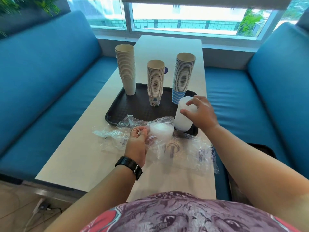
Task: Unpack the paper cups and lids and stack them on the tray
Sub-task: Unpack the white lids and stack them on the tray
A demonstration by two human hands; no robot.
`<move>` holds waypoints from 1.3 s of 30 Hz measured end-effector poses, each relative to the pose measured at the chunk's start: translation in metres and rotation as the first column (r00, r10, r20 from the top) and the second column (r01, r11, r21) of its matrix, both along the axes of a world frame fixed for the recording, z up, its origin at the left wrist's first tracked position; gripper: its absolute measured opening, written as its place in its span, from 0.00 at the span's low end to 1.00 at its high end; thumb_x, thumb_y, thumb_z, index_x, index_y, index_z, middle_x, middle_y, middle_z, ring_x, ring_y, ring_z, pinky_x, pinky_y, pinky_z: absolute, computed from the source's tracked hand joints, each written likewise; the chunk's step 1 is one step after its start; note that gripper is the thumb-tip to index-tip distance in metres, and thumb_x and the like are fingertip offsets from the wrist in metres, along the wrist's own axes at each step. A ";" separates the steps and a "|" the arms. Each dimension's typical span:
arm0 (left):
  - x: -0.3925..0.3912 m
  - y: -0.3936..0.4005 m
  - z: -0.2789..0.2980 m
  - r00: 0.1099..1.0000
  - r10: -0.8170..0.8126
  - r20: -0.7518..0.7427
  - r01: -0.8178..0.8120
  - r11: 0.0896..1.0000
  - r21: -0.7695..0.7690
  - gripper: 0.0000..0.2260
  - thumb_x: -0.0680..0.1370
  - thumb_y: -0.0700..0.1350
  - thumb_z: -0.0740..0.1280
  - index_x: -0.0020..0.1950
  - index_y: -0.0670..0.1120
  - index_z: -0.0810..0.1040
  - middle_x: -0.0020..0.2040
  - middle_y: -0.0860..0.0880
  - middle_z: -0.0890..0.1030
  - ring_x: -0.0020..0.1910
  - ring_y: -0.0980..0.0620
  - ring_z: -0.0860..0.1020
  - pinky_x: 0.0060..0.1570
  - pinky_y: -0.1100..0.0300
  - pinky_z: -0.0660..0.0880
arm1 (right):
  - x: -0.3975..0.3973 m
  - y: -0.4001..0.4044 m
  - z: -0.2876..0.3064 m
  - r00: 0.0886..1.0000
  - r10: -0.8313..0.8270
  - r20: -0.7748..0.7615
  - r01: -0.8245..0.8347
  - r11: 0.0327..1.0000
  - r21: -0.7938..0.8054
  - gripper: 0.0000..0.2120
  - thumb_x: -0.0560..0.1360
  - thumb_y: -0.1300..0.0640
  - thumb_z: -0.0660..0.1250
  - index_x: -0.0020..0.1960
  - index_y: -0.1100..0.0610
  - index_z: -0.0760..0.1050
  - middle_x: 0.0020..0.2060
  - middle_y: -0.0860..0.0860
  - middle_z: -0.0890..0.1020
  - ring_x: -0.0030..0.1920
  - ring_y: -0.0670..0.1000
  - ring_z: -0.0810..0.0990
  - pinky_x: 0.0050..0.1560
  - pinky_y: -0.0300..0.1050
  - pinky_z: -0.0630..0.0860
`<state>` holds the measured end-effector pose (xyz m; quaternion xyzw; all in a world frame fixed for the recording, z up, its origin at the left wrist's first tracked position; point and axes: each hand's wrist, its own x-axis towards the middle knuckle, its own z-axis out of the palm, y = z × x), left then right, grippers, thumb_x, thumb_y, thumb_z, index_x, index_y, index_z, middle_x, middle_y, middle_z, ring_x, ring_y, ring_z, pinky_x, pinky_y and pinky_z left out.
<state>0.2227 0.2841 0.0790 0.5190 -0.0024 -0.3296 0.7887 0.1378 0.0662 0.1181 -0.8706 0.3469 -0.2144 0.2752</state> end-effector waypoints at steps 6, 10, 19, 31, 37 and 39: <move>0.000 0.000 0.001 1.000 -0.013 0.012 0.013 1.000 0.009 0.03 0.82 0.40 0.63 0.49 0.47 0.74 0.41 0.48 0.85 0.40 0.51 0.82 0.44 0.53 0.80 | 0.001 0.002 0.000 0.995 0.003 -0.097 -0.012 0.995 -0.097 0.17 0.71 0.42 0.71 0.56 0.50 0.79 0.73 0.53 0.68 0.73 0.57 0.61 0.73 0.56 0.56; 0.001 0.001 0.000 0.999 -0.036 0.017 0.036 0.999 0.013 0.04 0.82 0.39 0.64 0.48 0.47 0.74 0.44 0.46 0.84 0.45 0.47 0.81 0.50 0.48 0.80 | -0.001 0.003 0.007 0.997 0.001 -0.081 -0.018 0.977 -0.213 0.16 0.73 0.41 0.70 0.56 0.48 0.80 0.74 0.52 0.65 0.76 0.56 0.54 0.75 0.55 0.48; 0.000 0.008 0.008 0.970 -0.170 0.173 0.148 0.980 0.130 0.02 0.81 0.40 0.65 0.50 0.46 0.74 0.41 0.47 0.81 0.40 0.48 0.77 0.47 0.51 0.77 | 0.013 0.048 0.057 0.883 0.468 -0.038 -0.464 0.882 0.087 0.02 0.72 0.54 0.74 0.45 0.47 0.83 0.45 0.44 0.78 0.47 0.43 0.75 0.49 0.37 0.70; 0.005 0.032 0.018 0.962 -0.238 0.133 0.229 0.970 0.077 0.04 0.79 0.37 0.67 0.48 0.44 0.74 0.38 0.47 0.81 0.35 0.52 0.80 0.40 0.56 0.78 | 0.017 0.082 0.054 0.713 0.659 -0.237 -0.538 0.732 0.418 0.11 0.77 0.58 0.69 0.57 0.47 0.81 0.53 0.41 0.79 0.53 0.41 0.77 0.61 0.40 0.71; 0.006 0.041 0.020 0.975 -0.165 0.150 0.151 0.983 0.100 0.06 0.79 0.35 0.67 0.49 0.45 0.74 0.37 0.48 0.82 0.34 0.53 0.80 0.35 0.58 0.78 | 0.016 0.086 0.041 0.744 0.630 -0.223 -0.453 0.721 0.525 0.11 0.74 0.56 0.73 0.56 0.52 0.81 0.49 0.50 0.84 0.53 0.53 0.82 0.61 0.52 0.77; 0.006 0.043 0.020 0.971 -0.168 0.171 0.149 0.982 0.117 0.05 0.80 0.36 0.65 0.49 0.46 0.74 0.38 0.50 0.82 0.34 0.53 0.80 0.36 0.57 0.78 | 0.014 0.087 0.036 0.778 0.602 -0.178 -0.407 0.700 0.586 0.09 0.72 0.56 0.74 0.52 0.56 0.82 0.47 0.53 0.84 0.50 0.55 0.82 0.59 0.54 0.78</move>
